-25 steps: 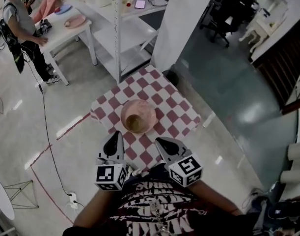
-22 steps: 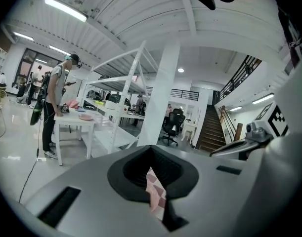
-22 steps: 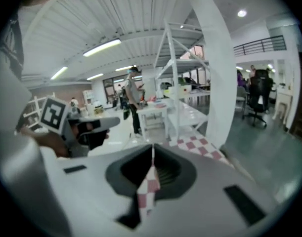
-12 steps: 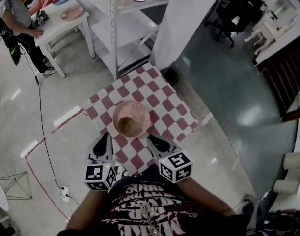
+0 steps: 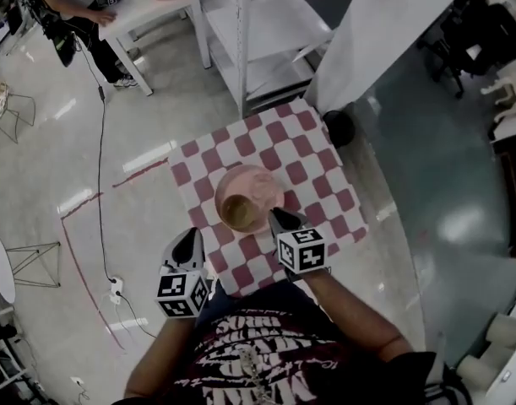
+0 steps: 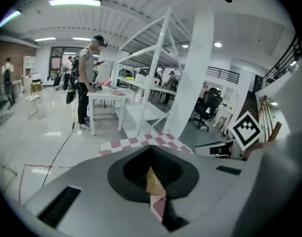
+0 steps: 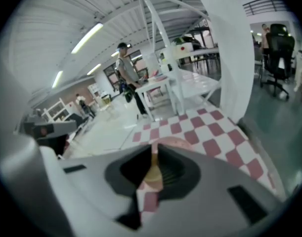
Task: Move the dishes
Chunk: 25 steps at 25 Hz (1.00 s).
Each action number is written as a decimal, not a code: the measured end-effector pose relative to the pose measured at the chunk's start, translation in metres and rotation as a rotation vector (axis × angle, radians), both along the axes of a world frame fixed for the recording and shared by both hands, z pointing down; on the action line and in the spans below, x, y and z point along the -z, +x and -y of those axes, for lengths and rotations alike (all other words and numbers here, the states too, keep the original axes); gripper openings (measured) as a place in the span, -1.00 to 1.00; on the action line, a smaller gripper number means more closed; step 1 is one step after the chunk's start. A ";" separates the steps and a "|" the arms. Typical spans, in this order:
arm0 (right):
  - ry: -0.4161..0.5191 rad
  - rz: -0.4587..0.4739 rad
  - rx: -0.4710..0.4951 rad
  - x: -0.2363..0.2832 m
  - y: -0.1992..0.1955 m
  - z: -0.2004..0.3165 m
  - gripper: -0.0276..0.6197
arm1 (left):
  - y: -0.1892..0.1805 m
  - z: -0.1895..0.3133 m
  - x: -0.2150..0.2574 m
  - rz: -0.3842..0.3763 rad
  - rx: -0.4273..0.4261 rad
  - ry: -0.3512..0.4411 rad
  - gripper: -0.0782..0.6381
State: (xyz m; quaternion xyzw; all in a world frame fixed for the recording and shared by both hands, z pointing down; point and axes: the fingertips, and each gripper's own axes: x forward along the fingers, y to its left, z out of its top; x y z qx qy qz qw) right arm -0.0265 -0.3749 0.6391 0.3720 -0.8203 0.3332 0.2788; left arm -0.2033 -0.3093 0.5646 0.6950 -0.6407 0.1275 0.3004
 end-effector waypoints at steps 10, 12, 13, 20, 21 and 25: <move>-0.207 -0.145 -0.079 -0.136 0.016 0.066 -0.42 | 0.002 -0.030 -0.024 0.001 0.128 -0.111 -0.71; -0.240 -0.180 -0.104 -0.159 0.017 0.075 -0.42 | 0.002 -0.038 -0.027 0.010 0.138 -0.124 -0.71; -0.266 -0.199 -0.120 -0.171 0.018 0.077 -0.42 | 0.000 -0.041 -0.028 0.015 0.145 -0.128 -0.71; -0.358 -0.303 -0.170 -0.218 0.020 0.081 -0.69 | -0.004 -0.051 -0.044 -0.007 0.167 -0.186 -0.71; -0.357 -0.329 -0.155 -0.217 0.022 0.080 -0.73 | -0.001 -0.050 -0.046 -0.016 0.157 -0.195 -0.71; -0.333 -0.298 -0.192 -0.197 0.033 0.087 -0.75 | 0.008 -0.042 -0.045 -0.025 0.106 -0.209 -0.71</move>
